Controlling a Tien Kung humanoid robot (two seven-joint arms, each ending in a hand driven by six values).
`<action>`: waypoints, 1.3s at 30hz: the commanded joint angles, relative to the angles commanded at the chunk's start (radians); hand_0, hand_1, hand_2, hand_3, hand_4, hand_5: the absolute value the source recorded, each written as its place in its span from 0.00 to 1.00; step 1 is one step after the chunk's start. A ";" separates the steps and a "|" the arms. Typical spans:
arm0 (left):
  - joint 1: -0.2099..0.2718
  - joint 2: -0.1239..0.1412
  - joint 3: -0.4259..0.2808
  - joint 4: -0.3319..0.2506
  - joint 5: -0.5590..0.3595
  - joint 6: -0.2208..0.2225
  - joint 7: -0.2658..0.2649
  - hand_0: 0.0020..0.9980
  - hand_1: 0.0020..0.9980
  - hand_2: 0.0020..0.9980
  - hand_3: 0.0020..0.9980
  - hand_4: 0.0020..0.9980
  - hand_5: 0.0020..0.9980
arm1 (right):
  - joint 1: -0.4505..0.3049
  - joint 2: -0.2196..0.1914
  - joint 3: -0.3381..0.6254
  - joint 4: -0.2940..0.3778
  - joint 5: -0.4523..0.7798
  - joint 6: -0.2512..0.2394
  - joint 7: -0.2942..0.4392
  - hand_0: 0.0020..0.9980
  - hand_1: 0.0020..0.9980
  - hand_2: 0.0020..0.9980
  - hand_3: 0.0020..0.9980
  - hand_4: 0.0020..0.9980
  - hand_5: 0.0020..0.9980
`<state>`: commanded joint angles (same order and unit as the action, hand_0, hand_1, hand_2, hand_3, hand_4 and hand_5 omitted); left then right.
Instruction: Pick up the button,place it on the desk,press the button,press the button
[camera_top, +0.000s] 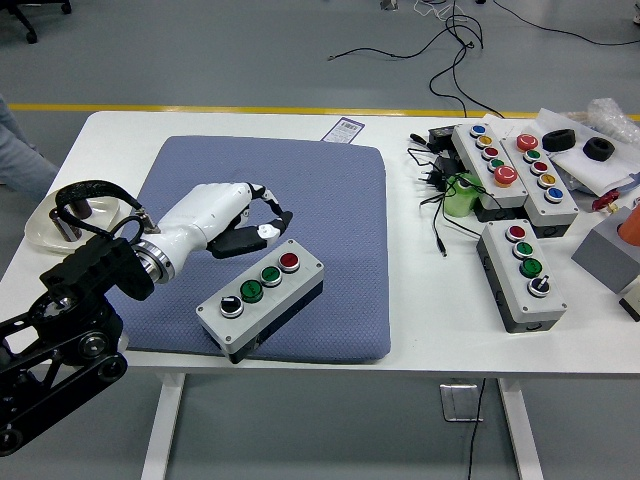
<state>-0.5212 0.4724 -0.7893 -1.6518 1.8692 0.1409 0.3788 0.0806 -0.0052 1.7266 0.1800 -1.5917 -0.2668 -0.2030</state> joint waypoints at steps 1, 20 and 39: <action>0.005 -0.004 -0.013 0.010 -0.002 0.034 -0.007 0.04 0.07 0.13 0.80 0.64 1.00 | 0.000 0.000 -0.001 0.000 0.001 0.000 0.000 0.53 0.64 0.69 0.61 0.28 0.12; 0.075 -0.102 -0.231 0.349 -0.713 0.172 -0.468 0.74 0.80 0.84 0.86 0.59 1.00 | -0.009 0.001 -0.007 0.000 0.001 0.000 -0.005 0.53 0.64 0.69 0.61 0.28 0.12; 0.084 -0.102 -0.267 0.433 -1.244 0.075 -0.426 0.76 0.82 0.85 0.85 0.59 1.00 | -0.009 0.004 -0.005 0.000 -0.005 0.002 -0.005 0.54 0.64 0.69 0.61 0.28 0.12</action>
<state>-0.4376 0.3708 -1.0565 -1.2189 0.6248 0.2161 -0.0474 0.0719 -0.0012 1.7212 0.1800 -1.5969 -0.2652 -0.2076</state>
